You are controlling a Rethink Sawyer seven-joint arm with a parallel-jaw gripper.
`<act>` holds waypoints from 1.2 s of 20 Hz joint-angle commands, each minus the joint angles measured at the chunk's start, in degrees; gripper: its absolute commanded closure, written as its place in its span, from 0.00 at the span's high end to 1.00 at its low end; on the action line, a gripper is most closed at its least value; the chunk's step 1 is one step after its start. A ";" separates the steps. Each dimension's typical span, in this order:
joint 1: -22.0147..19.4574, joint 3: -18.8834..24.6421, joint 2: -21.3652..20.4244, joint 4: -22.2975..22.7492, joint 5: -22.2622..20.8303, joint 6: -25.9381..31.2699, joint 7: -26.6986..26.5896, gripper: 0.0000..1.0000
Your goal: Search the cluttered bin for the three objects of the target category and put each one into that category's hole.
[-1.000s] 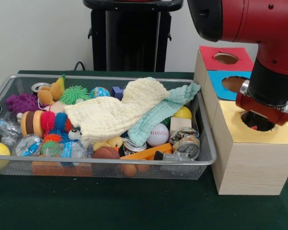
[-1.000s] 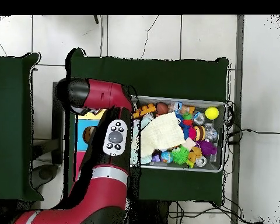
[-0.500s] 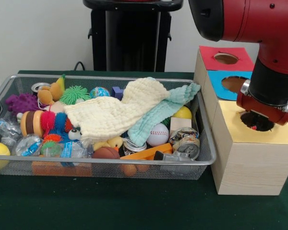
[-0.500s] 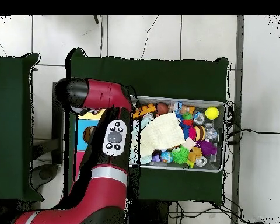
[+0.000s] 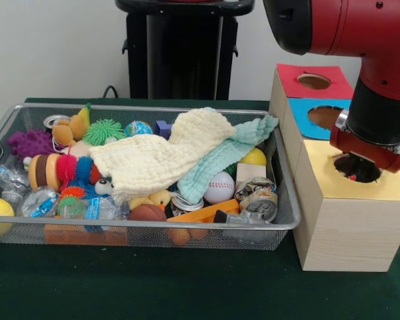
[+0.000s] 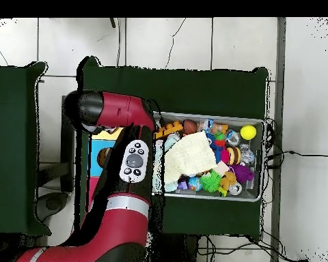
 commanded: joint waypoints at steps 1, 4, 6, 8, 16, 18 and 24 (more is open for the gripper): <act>-0.90 3.67 -2.24 -0.04 1.02 2.97 8.62 0.00; -0.72 3.50 -2.62 0.40 1.13 2.45 9.23 0.00; -0.75 3.33 -2.86 0.17 1.18 2.42 9.58 0.00; -0.68 3.02 -3.24 0.08 1.33 2.87 10.35 0.00; -0.86 3.15 -3.14 -0.25 1.32 2.77 10.47 0.00; -1.00 3.29 -3.12 -0.16 1.32 2.54 10.21 0.00; -1.00 3.05 -3.43 -0.20 1.06 3.69 9.99 0.00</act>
